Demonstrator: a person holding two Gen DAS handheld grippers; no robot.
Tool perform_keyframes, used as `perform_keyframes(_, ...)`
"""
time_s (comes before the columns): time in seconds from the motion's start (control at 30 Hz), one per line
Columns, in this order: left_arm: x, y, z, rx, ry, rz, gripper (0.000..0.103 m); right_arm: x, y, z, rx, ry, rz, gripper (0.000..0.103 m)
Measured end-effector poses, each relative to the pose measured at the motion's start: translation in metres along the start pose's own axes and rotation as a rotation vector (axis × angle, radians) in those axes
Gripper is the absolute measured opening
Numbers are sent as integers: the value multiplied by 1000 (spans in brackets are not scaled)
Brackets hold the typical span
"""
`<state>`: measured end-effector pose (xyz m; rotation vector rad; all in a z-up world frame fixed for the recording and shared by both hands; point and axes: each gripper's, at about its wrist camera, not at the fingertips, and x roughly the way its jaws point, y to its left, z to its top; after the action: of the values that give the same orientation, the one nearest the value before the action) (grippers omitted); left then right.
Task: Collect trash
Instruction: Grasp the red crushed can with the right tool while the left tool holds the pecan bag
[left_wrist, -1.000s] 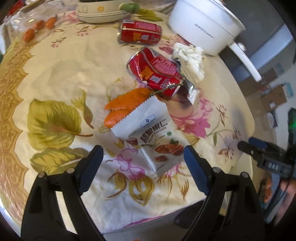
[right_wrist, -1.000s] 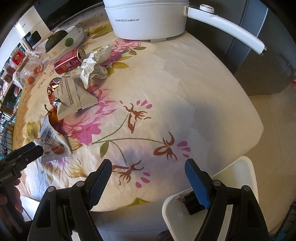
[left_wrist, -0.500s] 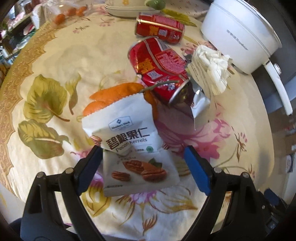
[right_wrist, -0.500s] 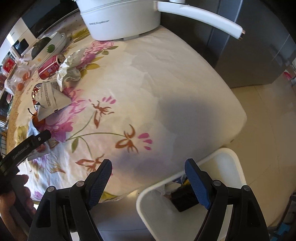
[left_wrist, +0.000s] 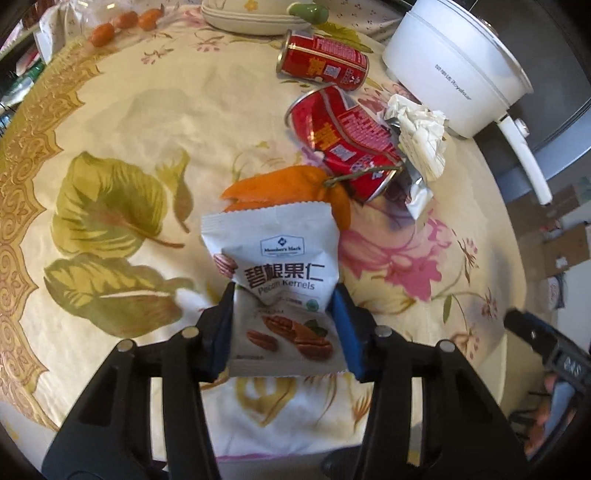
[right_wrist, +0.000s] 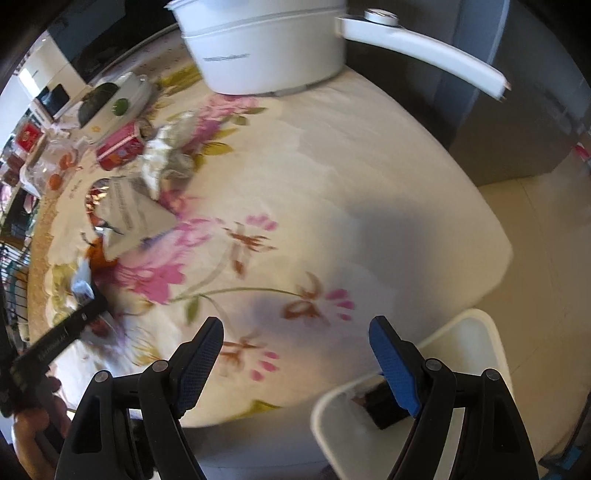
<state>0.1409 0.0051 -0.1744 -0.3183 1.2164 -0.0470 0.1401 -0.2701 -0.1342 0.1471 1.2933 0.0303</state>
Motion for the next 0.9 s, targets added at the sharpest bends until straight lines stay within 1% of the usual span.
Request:
perform_keyframes(0.1,-12,12,0,15,9,-34,51,-3,25,4,-45,-17,17,83)
perform_keyframes(0.23,-35,25,0,42,-17,-54,51,-14,57,13,-98,-51,52,83)
perform_keyframes(0.3,-47,33,3,53,-37,-58,51,-18,78,22,-136,-66,84,83)
perform_keyframes(0.37,-58,43,5,56,-56,-42,51,-19,98,30,-184,-77,104,83)
perform_keyframes(0.47,-68,59,11,31,-77,-33,51,-13,126,44,-240,-80,117,82)
perform_keyframes(0.57,-79,84,18,-24,-101,-40,51,-7,151,60,-287,-84,135,82)
perform_keyframes(0.67,-87,105,22,-93,-118,-72,51,4,173,75,-332,-84,149,82)
perform_keyframes(0.77,-90,116,25,-143,-123,-106,51,19,195,88,-366,-75,169,82)
perform_keyframes(0.83,-92,117,28,-151,-130,-118,51,29,205,94,-386,-64,157,82)
perform_keyframes(0.9,-96,120,29,-153,-138,-126,51,43,216,98,-418,-48,121,82)
